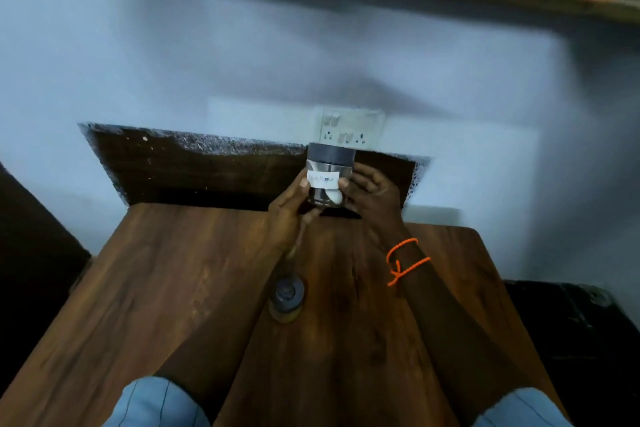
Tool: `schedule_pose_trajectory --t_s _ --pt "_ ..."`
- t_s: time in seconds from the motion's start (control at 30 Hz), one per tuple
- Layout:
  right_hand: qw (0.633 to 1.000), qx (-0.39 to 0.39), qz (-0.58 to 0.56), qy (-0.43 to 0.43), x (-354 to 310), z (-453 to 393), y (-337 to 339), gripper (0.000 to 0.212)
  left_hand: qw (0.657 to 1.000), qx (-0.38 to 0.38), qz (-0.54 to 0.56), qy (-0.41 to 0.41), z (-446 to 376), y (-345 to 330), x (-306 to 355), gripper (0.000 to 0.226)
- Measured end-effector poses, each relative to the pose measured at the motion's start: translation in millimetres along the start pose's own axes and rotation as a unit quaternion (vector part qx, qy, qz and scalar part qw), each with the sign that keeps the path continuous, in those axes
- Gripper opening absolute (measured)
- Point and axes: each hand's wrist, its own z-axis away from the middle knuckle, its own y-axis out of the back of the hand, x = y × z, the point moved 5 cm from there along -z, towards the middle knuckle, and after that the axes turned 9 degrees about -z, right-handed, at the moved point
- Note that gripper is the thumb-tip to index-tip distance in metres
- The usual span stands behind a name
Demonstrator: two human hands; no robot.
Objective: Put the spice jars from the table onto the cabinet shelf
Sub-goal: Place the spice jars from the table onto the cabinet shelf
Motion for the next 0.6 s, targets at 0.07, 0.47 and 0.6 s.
schedule_pose_trajectory --t_s 0.07,0.47,0.6 --pt "1.0 -0.002 -0.015 0.024 -23 -9 -10 0.029 1.0 0.016 0.024 -0.012 -10 2 19 0.028" --pt "0.985 -0.104 -0.044 0.128 -137 -28 -88 0.036 0.985 0.064 0.058 -0.152 -23 20 163 0.058" --pt "0.982 -0.118 -0.051 0.138 -148 -29 -102 0.028 0.981 0.065 0.061 -0.17 -18 24 181 0.059"
